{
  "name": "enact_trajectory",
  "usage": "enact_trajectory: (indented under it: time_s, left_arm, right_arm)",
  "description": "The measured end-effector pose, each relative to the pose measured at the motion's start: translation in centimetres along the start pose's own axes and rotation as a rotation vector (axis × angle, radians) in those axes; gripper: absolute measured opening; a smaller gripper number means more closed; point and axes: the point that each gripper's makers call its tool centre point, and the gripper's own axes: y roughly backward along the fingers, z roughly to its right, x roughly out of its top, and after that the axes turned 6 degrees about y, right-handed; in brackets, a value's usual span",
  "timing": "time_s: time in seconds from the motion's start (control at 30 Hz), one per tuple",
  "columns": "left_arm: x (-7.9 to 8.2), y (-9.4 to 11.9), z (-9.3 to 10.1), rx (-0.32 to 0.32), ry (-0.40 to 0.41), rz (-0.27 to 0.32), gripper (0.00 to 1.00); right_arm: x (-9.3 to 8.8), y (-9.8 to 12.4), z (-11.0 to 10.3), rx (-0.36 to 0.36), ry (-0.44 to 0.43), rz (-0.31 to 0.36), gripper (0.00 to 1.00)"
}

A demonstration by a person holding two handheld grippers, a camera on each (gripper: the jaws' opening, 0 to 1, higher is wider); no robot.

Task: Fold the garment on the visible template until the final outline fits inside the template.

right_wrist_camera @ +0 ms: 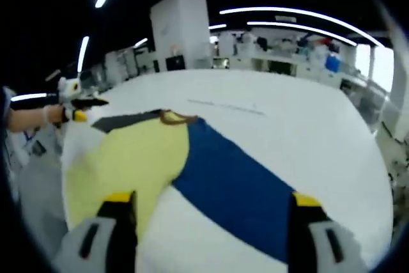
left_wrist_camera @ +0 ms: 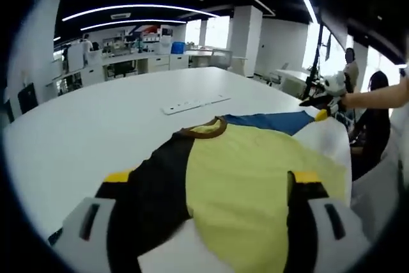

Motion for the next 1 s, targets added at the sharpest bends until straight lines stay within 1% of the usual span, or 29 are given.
enact_trajectory:
  time_s: [0.1, 0.13, 0.17, 0.23, 0.3, 0.33, 0.4, 0.47, 0.5, 0.57, 0.6, 0.63, 0.67, 0.7, 0.77, 0.87, 0.9, 0.97, 1.0]
  left_arm:
    - [-0.5, 1.0, -0.1, 0.02, 0.007, -0.001, 0.94]
    - [-0.6, 1.4, -0.1, 0.026, 0.013, -0.004, 0.94]
    - [-0.6, 1.9, 0.0, 0.034, 0.018, 0.008, 0.95]
    - [-0.8, 2.4, 0.1, 0.04, 0.025, 0.011, 0.94]
    - [-0.8, 2.9, 0.0, 0.05, 0.024, 0.012, 0.94]
    - [-0.9, 3.1, -0.7, 0.06, 0.029, 0.019, 0.94]
    - [-0.9, 3.3, -0.3, 0.067, 0.045, 0.028, 0.94]
    - [-1.0, 3.4, -0.5, 0.077, 0.048, 0.024, 0.93]
    - [-1.1, 3.4, -0.5, 0.079, 0.048, 0.024, 0.93]
    - [-1.2, 3.8, -0.7, 0.082, 0.054, 0.03, 0.93]
    - [-1.4, 4.1, -0.3, 0.084, 0.06, 0.034, 0.93]
    - [-1.4, 4.2, -0.2, 0.084, 0.059, 0.034, 0.93]
    - [-1.5, 4.2, -0.2, 0.087, 0.057, 0.032, 0.93]
    - [-1.6, 4.2, -0.3, 0.089, 0.057, 0.03, 0.93]
    - [-1.9, 4.5, 0.0, 0.091, 0.058, 0.027, 0.93]
    - [-2.2, 4.4, -0.4, 0.095, 0.07, 0.03, 0.92]
    - [-2.4, 4.5, -0.6, 0.099, 0.072, 0.03, 0.92]
    - [-2.6, 4.7, -0.5, 0.102, 0.082, 0.029, 0.92]
    - [-2.7, 4.8, -0.2, 0.103, 0.085, 0.029, 0.92]
  right_arm:
    - [-0.7, 0.6, 0.7, -0.018, -0.009, -0.004, 0.99]
    - [-1.1, 0.9, 1.0, -0.027, -0.027, -0.003, 0.99]
    - [-1.2, 1.1, 1.2, -0.031, -0.033, -0.002, 0.99]
    - [-1.8, 1.5, 1.9, -0.043, -0.045, -0.003, 0.99]
    - [-2.2, 2.0, 1.9, -0.051, -0.05, -0.01, 0.96]
    - [-2.6, 2.4, 2.1, -0.058, -0.055, -0.014, 0.95]
    - [-3.2, 2.7, 3.1, -0.081, -0.078, -0.014, 0.97]
    - [-3.5, 3.1, 3.5, -0.088, -0.092, -0.015, 0.96]
    - [-4.0, 3.4, 4.5, -0.099, -0.108, -0.024, 0.94]
    - [-4.6, 3.9, 5.4, -0.122, -0.124, -0.025, 0.95]
    - [-4.9, 4.2, 5.8, -0.13, -0.144, -0.021, 0.95]
    - [-4.9, 4.4, 5.7, -0.14, -0.174, -0.017, 0.96]
    - [-5.2, 4.6, 6.0, -0.149, -0.192, -0.018, 0.97]
    - [-5.7, 5.0, 7.0, -0.174, -0.202, -0.025, 0.96]
    - [-6.3, 5.6, 8.3, -0.214, -0.227, -0.026, 0.95]
    - [-7.0, 6.1, 9.3, -0.251, -0.325, -0.012, 0.93]
    - [-7.8, 6.5, 10.2, -0.283, -0.376, -0.024, 0.9]
    - [-8.5, 6.9, 11.3, -0.321, -0.399, -0.031, 0.84]
    - [-9.0, 7.1, 11.6, -0.334, -0.398, -0.051, 0.81]
